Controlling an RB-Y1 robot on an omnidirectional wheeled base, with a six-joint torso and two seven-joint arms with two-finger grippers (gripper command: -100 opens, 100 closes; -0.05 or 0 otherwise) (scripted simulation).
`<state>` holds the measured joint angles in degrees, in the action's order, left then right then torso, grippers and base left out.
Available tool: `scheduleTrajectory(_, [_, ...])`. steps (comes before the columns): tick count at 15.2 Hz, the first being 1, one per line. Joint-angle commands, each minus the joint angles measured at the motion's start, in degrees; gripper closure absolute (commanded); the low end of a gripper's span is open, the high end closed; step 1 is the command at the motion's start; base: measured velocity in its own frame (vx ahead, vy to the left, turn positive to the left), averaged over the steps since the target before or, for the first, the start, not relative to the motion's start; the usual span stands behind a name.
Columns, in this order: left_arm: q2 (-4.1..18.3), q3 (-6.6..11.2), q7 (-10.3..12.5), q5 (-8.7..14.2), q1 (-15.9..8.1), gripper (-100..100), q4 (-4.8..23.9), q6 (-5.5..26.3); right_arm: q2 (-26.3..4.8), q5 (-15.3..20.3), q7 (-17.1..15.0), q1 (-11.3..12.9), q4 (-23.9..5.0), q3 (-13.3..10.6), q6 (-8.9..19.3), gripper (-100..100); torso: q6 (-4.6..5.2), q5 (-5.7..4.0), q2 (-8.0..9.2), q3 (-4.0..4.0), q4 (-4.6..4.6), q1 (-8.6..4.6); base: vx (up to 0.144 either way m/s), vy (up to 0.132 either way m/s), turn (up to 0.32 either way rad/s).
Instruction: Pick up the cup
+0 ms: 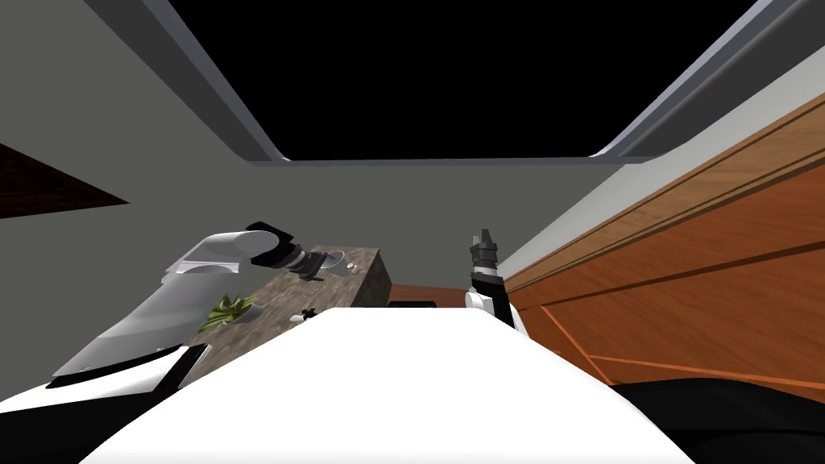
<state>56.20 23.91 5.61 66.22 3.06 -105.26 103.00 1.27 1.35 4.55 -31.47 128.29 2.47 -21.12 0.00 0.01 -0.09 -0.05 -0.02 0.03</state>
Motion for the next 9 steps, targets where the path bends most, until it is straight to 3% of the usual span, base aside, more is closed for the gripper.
scheduleTrajectory(1, [0.3,0.33,0.1,0.7,-0.1,-100,0.0,1.6,0.0,0.0,0.0,0.0,0.0,0.0,0.0,0,0.0,0.0,0.0,0.0,0.0,0.0,0.012,0.012,-0.036])
scheduleTrajectory(2, [0.5,0.46,0.1,1.0,-0.2,-100,0.1,2.4,0.0,0.0,0.0,0.0,0.0,0.0,0.0,0,-0.01,0.0,0.01,0.0,0.0,-0.01,0.009,0.009,-0.022])
scheduleTrajectory(6, [-1.3,-1.69,-1.2,-1.8,0.1,-100,2.2,-1.3,0.0,0.0,0.0,0.0,0.0,0.0,0.0,0,0.0,0.0,0.1,0.05,0.01,-0.06,-0.012,-0.002,-0.052])
scheduleTrajectory(7, [-0.9,-1.04,-0.9,-1.1,0.2,-100,1.6,-0.3,0.0,0.0,0.0,0.0,0.0,0.0,0.0,0,0.0,0.0,0.13,0.07,0.02,-0.07,-0.016,-0.004,-0.025])
scheduleTrajectory(8, [-1.0,-1.2,-1.1,-1.2,0.2,100,1.9,-0.7,0.0,0.0,0.0,0.0,0.0,0.0,0.0,0,-0.01,-0.01,0.13,0.08,0.03,-0.07,-0.005,-0.001,-0.001])
scheduleTrajectory(9, [-0.9,-1.19,-1.1,-1.2,0.2,100,1.8,-0.7,0.0,0.0,0.0,0.0,0.0,0.0,0.0,0,-0.02,-0.01,0.11,0.07,0.03,-0.07,0.0,0.0,0.0])
